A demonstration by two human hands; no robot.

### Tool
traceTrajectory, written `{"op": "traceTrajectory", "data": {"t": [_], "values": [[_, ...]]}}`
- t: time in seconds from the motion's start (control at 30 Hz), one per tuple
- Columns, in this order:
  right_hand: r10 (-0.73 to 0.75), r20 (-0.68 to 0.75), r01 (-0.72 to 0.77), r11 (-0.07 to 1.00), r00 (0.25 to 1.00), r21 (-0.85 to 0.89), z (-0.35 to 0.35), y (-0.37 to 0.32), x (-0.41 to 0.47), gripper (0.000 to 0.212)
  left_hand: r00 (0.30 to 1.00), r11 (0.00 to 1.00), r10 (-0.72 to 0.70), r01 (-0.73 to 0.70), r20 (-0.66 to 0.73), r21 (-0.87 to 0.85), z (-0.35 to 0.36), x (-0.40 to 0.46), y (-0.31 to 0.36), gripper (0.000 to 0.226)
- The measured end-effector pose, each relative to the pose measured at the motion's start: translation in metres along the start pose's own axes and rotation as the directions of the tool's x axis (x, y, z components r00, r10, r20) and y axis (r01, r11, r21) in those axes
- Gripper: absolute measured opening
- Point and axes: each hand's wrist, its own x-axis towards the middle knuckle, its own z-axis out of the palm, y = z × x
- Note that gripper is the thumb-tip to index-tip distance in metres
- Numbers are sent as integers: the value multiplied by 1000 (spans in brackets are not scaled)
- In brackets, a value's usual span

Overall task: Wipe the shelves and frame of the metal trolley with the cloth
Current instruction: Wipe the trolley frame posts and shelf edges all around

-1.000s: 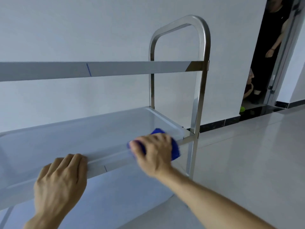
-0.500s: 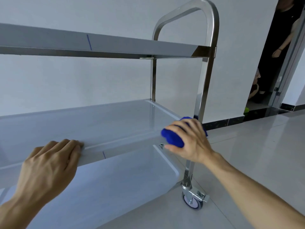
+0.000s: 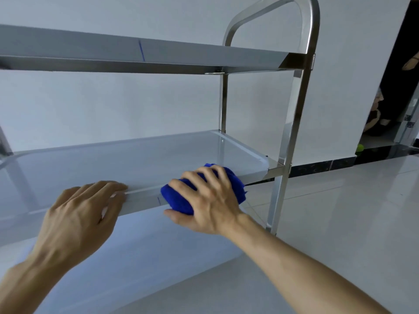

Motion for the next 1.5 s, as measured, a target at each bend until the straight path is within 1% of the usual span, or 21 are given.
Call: {"op": "traceTrajectory", "data": {"t": [0.07, 0.13, 0.2, 0.23, 0.27, 0.3, 0.37, 0.47, 0.53, 0.63, 0.73, 0.83, 0.9, 1.0, 1.17, 1.23, 1.27, 1.33, 1.4, 1.5], "values": [[32, 36, -32, 999, 999, -15, -2, 8, 2, 53, 999, 999, -7, 8, -37, 39, -3, -4, -34, 30], [83, 75, -80, 996, 994, -36, -3, 12, 3, 53, 994, 992, -107, 108, -21, 67, -1, -13, -91, 29], [102, 104, -97, 994, 989, -53, -3, 14, 4, 54, 974, 975, -224, 224, 34, 8, 6, -35, -155, 27], [101, 112, -95, 994, 989, -57, -4, 15, 4, 54, 970, 970, -241, 241, 10, -10, 10, -50, -178, 26], [96, 117, -89, 994, 988, -58, -4, 15, 4, 54, 968, 969, -248, 249, -36, 6, 10, -59, -192, 26], [88, 122, -81, 995, 989, -60, -5, 16, 4, 54, 968, 968, -246, 248, -44, 41, 9, -64, -194, 27], [72, 130, -64, 996, 989, -64, -7, 19, 4, 55, 962, 955, -269, 272, -41, 118, 0, -60, -171, 32], [54, 128, -43, 995, 990, -88, -12, 27, 1, 54, 923, 908, -383, 383, -31, 171, -24, -44, -109, 43], [45, 124, -32, 994, 991, -106, -17, 35, -3, 54, 915, 893, -403, 399, -25, 206, -37, -38, -79, 44], [40, 103, -26, 991, 994, -131, -25, 52, -13, 52, 926, 906, -376, 371, -14, 203, -42, -37, -55, 42], [47, 44, -41, 991, 998, -131, -30, 64, -22, 52, 938, 919, -347, 337, 14, 204, -42, -38, -40, 40], [83, -5, -82, 986, 997, -142, -32, 70, -30, 54, 951, 936, -305, 292, 42, 197, -38, -38, -33, 38], [124, -23, -126, 983, 992, -137, -32, 67, -33, 56, 960, 955, -270, 257, 71, 147, -36, -39, -35, 41], [148, -12, -149, 984, 989, -101, -27, 37, -22, 56, 972, 972, -223, 216, 77, 90, -34, -40, -38, 41], [60, 9, -60, 998, 998, 19, 1, -74, 16, 49, 972, 973, -229, 227, 53, 41, -29, -39, -38, 39], [11, 22, -12, 999, 1000, 39, 10, -102, 25, 50, 972, 973, -231, 229, 43, 37, -29, -39, -40, 40], [-23, 32, 21, 999, 999, 48, 11, -105, 28, 50, 974, 974, -225, 224, 37, 41, -29, -39, -41, 40], [-99, 35, 97, 994, 994, 50, 8, -92, 28, 48, 977, 977, -209, 207, 33, 52, -29, -40, -41, 40], [-141, 35, 140, 990, 989, 15, 1, -61, 21, 45, 980, 979, -198, 196, 34, 55, -30, -41, -41, 39], [-88, 58, 93, 992, 994, -89, -9, -9, 4, 41, 982, 982, -183, 181, 43, 46, -30, -40, -40, 38]]}}
